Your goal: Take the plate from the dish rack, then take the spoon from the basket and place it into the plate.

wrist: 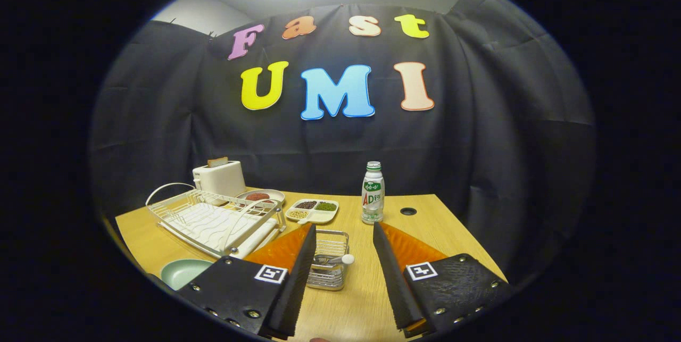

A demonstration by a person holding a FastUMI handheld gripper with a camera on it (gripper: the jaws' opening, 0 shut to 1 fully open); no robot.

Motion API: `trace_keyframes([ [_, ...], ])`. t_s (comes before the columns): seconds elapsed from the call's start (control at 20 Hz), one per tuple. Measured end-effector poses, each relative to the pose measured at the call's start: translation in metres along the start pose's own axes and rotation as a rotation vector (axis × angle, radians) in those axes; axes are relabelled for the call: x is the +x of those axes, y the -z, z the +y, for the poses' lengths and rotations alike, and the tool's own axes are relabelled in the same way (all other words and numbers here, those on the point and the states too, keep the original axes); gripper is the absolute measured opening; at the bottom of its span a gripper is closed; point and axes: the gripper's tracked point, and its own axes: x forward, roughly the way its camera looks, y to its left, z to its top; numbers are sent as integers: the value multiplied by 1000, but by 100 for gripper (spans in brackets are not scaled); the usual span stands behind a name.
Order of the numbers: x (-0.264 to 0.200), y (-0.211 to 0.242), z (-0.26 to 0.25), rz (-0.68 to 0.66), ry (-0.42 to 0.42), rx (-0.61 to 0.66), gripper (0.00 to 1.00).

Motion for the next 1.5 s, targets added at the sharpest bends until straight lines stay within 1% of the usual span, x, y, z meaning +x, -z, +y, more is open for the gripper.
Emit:
trace_keyframes([
  [0.1,11,9,1,-25,-3,2,67],
  [0.4,42,18,-7,-88,5,38,67],
  [0.45,50,24,-5,-84,-7,50,65],
  [0.5,55,29,-2,-73,-19,64,61],
  [0.55,54,31,4,-69,-48,76,61],
  [0.6,58,33,5,-59,-55,77,57],
  [0.65,58,36,2,-51,-46,69,41],
  [0.7,59,35,3,-53,-54,71,24],
  [0.75,59,36,9,-43,-71,74,23],
  [0.8,57,34,8,-36,-62,72,23],
  [0.85,56,36,7,-34,-50,56,13],
  [0.9,57,34,10,-28,-53,42,13],
  [0.95,57,32,8,-26,-34,29,13],
  [1.0,53,28,15,-17,-55,34,8],
  [1.1,47,21,22,-9,-54,29,7],
  [1.2,41,12,20,-3,-42,8,7],
  [1.5,25,-28,13,-1,-10,2,8],
])
